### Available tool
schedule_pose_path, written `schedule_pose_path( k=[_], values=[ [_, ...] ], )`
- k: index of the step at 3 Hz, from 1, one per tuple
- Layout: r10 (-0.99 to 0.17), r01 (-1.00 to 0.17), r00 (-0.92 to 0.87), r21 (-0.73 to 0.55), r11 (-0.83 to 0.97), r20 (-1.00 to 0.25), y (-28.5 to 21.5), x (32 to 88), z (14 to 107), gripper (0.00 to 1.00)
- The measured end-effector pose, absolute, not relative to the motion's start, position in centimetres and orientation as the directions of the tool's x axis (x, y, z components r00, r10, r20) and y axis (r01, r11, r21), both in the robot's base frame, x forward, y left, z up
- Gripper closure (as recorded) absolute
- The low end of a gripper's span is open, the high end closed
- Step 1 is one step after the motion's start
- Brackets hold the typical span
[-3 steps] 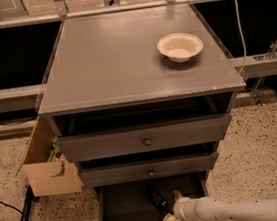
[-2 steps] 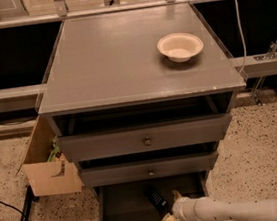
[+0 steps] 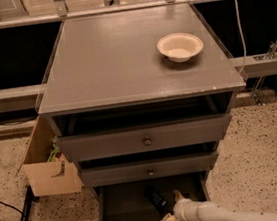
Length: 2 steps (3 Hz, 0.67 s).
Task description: Pick rxbar blueberry from bottom drawer and place on counter
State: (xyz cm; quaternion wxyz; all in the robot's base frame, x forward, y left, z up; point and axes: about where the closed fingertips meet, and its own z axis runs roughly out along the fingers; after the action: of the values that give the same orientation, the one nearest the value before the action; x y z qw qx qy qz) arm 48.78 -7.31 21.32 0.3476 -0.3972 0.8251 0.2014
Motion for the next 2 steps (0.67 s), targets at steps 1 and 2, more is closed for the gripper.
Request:
schedule_pose_path(
  k=[1,2],
  values=[
    [-0.490,-0.795,-0.418,0.047,0.605,-0.765,-6.38,49.53,21.23,0.00],
    [-0.476,-0.791,-0.400,0.033,0.610,-0.783,-5.54,50.22,21.15,0.00]
  ],
)
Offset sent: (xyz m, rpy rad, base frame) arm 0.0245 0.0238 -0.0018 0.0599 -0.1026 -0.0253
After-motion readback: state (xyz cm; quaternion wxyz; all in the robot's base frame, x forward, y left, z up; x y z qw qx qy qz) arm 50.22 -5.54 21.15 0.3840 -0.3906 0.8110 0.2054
